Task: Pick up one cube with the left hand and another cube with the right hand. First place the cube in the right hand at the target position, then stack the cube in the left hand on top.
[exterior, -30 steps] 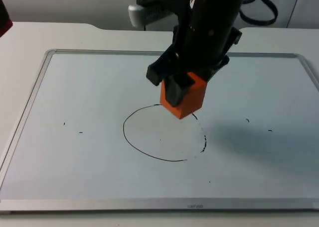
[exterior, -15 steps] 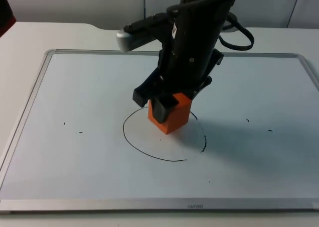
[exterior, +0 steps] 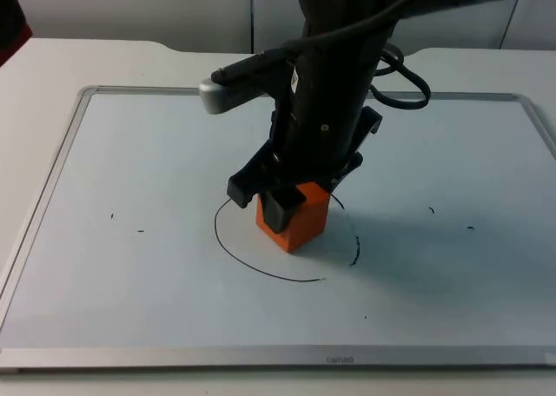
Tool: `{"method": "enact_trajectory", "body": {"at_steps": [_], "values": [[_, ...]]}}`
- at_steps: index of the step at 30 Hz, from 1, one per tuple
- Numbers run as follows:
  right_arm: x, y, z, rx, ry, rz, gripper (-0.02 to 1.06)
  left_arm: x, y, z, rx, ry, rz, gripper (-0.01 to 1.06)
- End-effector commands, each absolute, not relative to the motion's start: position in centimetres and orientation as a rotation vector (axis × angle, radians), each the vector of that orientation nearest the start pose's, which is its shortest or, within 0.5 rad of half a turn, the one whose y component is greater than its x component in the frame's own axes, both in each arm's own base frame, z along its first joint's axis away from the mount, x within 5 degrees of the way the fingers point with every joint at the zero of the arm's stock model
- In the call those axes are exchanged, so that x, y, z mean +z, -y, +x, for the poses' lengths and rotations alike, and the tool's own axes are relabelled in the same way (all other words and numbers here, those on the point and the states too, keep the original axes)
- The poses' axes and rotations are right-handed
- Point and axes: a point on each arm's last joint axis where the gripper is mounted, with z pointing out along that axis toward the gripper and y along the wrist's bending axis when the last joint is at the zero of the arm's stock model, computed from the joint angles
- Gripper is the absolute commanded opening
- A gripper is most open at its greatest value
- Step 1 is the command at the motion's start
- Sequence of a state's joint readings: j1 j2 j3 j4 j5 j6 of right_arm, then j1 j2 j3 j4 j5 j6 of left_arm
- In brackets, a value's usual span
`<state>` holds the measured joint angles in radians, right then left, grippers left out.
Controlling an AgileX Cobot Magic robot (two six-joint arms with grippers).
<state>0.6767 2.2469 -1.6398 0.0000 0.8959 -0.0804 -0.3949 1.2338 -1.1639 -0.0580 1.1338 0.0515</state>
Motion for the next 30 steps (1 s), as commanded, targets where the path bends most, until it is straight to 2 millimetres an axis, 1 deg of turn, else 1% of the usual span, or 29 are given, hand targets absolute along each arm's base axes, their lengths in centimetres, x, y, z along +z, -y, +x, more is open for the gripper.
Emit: {"method": "enact_trajectory", "body": {"at_steps": [1,8,10,11,12,14,15,16,17,18,19,20,21,23,24,26,28,29,30], "values": [[12.5,-28.5,35.0,0.075,-2.766,-1.107,0.0,34.8,9.7,21.2,-0.207,-2.619,0.583,0.0],[12.5,-28.5,35.0,0.074,-2.765,-1.114,0.0,34.8,9.7,21.2,-0.206,-2.623,0.584,0.0],[12.5,-28.5,35.0,0.073,-2.767,-1.115,0.01,34.8,9.7,21.2,-0.209,-2.623,0.584,0.0],[12.5,-28.5,35.0,0.071,-2.77,-1.116,0.04,34.8,9.7,21.2,-0.209,-2.623,0.584,0.0],[12.5,-28.5,35.0,0.071,-2.77,-1.116,0.09,34.8,9.7,21.2,-0.209,-2.623,0.584,0.0],[12.5,-28.4,34.9,0.07,-2.773,-1.117,0.25,34.8,9.7,21.2,-0.209,-2.623,0.584,0.0],[12.5,-28.4,34.9,0.07,-2.773,-1.117,0.25,34.8,9.7,21.2,-0.209,-2.623,0.584,0.0],[12.5,-28.4,34.9,0.068,-2.778,-1.116,0.37,34.8,9.7,21.2,-0.209,-2.623,0.584,0.0],[12.5,-28.4,34.9,0.068,-2.781,-1.114,0.46,34.8,9.7,21.2,-0.209,-2.623,0.584,0.0],[12.5,-28.4,34.9,0.068,-2.781,-1.114,0.51,34.8,9.7,21.2,-0.209,-2.623,0.584,0.0],[12.5,-28.4,34.9,0.068,-2.781,-1.114,0.51,34.8,9.7,21.2,-0.209,-2.623,0.584,0.0],[12.6,-28.4,34.9,0.067,-2.784,-1.111,0.63,34.8,9.7,21.2,-0.209,-2.623,0.584,0.0],[12.8,-28.4,34.9,0.07,-2.779,-1.109,0.72,34.8,9.7,21.2,-0.209,-2.623,0.584,0.0],[13.4,-28.4,34.8,0.075,-2.768,-1.105,0.87,34.8,9.7,21.2,-0.209,-2.623,0.584,0.0],[13.4,-28.4,34.8,0.075,-2.768,-1.105,0.87,34.8,9.7,21.2,-0.209,-2.623,0.584,0.0],[14.8,-28.4,34.9,0.093,-2.73,-1.089,0.94,34.8,9.7,21.2,-0.209,-2.623,0.584,0.0],[16.3,-28.4,34.8,0.107,-2.697,-1.079,0.94,34.8,9.7,21.2,-0.209,-2.623,0.584,0.0],[16.3,-28.4,34.8,0.107,-2.697,-1.079,0.94,34.8,9.7,21.2,-0.209,-2.623,0.584,0.0],[17.0,-28.3,34.8,0.113,-2.683,-1.074,0.94,34.8,9.7,21.2,-0.209,-2.623,0.584,0.0]]}}
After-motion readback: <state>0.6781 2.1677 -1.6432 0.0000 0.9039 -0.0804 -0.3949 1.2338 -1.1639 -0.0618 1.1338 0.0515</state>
